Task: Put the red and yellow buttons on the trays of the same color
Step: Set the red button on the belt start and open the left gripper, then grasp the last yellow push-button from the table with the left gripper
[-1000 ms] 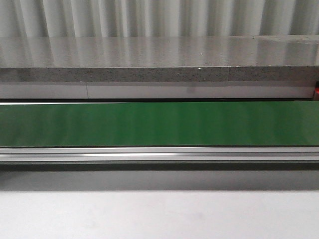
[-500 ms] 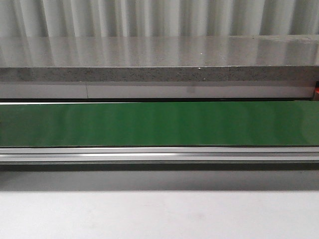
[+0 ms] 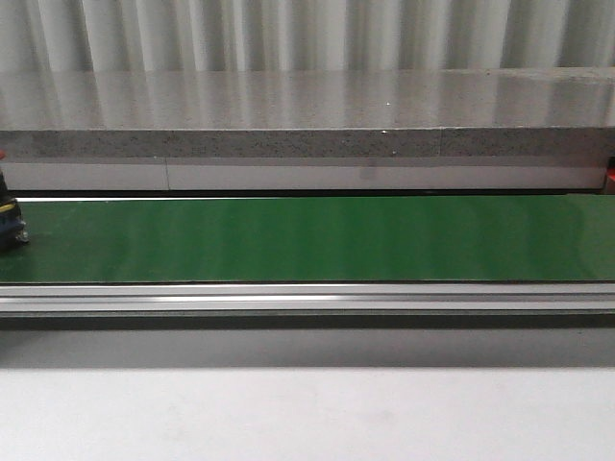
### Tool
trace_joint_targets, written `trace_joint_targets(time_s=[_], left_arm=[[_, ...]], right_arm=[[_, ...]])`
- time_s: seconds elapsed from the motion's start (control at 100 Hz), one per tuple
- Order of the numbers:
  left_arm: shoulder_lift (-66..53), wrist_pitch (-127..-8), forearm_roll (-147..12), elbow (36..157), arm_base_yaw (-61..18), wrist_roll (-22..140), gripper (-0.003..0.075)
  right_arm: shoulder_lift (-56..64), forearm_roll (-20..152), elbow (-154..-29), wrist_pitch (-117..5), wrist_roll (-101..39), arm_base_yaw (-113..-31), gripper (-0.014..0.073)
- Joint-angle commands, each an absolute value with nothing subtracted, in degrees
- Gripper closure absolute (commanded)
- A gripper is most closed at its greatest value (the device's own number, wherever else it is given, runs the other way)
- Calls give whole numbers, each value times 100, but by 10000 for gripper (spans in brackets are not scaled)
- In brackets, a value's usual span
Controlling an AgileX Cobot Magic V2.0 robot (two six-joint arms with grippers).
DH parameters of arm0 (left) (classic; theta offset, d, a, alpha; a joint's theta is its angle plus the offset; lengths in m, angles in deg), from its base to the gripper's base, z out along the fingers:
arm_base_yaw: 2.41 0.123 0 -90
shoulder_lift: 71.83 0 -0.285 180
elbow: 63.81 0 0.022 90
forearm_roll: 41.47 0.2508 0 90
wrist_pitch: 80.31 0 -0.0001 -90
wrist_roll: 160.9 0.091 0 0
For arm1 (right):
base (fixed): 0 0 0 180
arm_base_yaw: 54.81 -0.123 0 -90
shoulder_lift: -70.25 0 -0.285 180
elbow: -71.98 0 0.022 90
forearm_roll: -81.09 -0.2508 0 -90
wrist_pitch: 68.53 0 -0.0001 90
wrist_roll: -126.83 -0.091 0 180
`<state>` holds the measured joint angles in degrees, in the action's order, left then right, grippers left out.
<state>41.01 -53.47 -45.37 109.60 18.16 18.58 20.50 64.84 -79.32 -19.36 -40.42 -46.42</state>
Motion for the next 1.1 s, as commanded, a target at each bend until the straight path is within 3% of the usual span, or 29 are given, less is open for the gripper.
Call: trace_joint_targets(time_s=[0.0,0.41,0.53,0.72,0.82,1.09], left_arm=[[4034,-5681,-4558,11338,1822,1804,134],[4867,-5416,-4558,12248,1822,1804,146],[4865,-5332,-4558,12260,1822,1804,269],[4814,-5028,-4558,12287,1822,1804,601],[4678,-4883,-4558,12287,1811,1804,725],[3746,-4609,-4597,12287,1651,1804,740]], right_arm=[[2079,6435,-8069,-2232,-3995,-4649,661],[2079,6435,-8069,-2232,-3995,-4649,661],[2079,6435,-8069,-2232,-3995,-4649,661],[2079,6435,-8069,-2232,-3995,-4649,661],[2079,6435,-8069,-2232,-3995,-4649,661],[2079,6435,-8069,-2232,-3995,-4649,661]])
